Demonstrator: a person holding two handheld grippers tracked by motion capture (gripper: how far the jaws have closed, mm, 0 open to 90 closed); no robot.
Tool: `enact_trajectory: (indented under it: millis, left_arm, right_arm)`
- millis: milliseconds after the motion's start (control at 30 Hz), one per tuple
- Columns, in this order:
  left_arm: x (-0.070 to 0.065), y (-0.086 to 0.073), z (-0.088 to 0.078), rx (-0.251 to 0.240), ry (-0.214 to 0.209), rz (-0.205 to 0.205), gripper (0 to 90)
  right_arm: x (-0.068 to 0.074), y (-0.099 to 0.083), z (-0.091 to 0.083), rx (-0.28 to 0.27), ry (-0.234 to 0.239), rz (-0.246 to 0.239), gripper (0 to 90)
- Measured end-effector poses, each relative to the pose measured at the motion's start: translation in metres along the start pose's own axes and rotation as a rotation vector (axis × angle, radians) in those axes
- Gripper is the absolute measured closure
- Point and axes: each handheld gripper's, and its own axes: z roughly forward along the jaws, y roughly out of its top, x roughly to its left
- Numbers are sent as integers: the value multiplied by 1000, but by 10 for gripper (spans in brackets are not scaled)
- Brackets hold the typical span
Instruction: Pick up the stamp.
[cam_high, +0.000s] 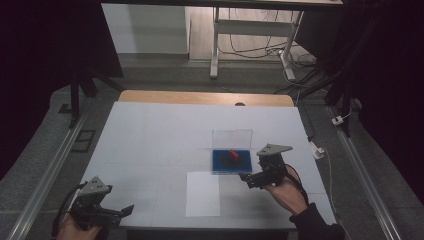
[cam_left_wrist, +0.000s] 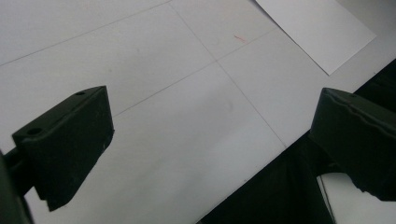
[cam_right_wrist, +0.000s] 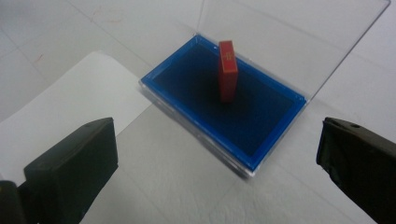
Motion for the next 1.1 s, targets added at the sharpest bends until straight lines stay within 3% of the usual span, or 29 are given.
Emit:
enact_trajectory:
  millis: [300,833,1100]
  left_arm:
    - [0,0,0,2,2,2,0]
    - [-1,0,1,6,1,7,0]
    - [-1,0,1,9,0,9,0]
  right_arm:
    - [-3,15,24,31,-4,-37,0]
    - [-11,28,60,65,-20,-38,0]
    - [-14,31,70,86,-33,-38,20]
